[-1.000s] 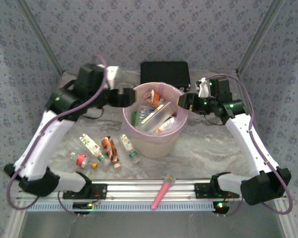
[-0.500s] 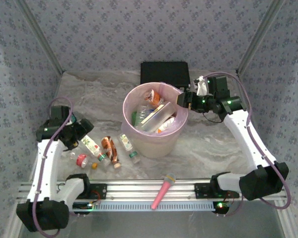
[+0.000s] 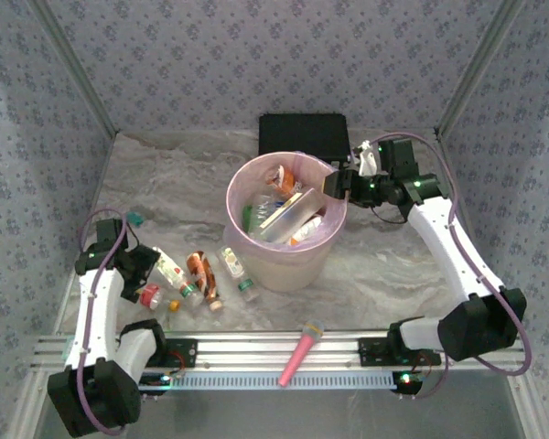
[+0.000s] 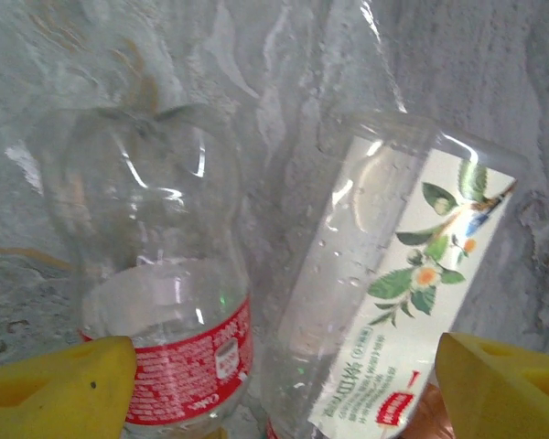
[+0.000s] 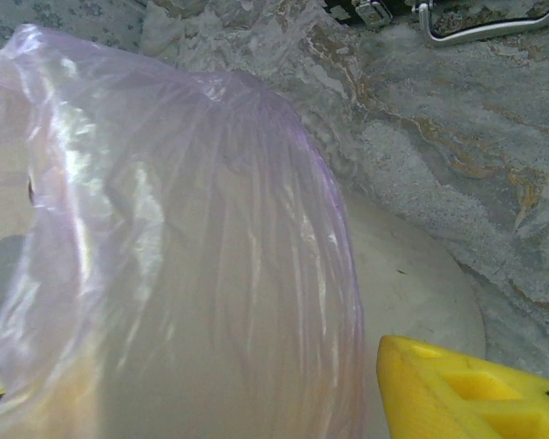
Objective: Put the plastic bottles in the bin
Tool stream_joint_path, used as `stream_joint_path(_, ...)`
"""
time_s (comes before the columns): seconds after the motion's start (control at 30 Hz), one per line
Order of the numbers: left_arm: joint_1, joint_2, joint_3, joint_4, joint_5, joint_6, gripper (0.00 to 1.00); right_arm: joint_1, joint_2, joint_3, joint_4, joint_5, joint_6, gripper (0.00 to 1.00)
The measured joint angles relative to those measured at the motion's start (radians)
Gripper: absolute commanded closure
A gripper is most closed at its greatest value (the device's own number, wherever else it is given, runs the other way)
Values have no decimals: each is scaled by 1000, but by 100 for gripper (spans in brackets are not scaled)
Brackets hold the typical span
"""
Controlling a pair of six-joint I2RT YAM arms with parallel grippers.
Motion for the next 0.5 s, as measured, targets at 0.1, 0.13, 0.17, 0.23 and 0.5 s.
stream_joint_path(0.1, 2, -19, 0, -35, -49, -12, 17, -1, 11, 5, 0, -7, -6, 40)
stream_joint_path(0.13, 3, -26, 0, -48, -64, -17, 17, -1, 13, 5, 0, -10, -7, 40)
stream_joint_path(0.17, 5, -33, 0, -63, -76, -21, 17, -1, 14, 5, 0, -11, -7, 40)
stream_joint_path(0.23, 13, -42, -2, -74, -80, -32, 18, -3, 16, 5, 0, -14, -8, 40)
stream_joint_path(0.5, 32, 8, -90, -14, -40, -82, 18, -6, 31, 14, 0, -29, -23, 40)
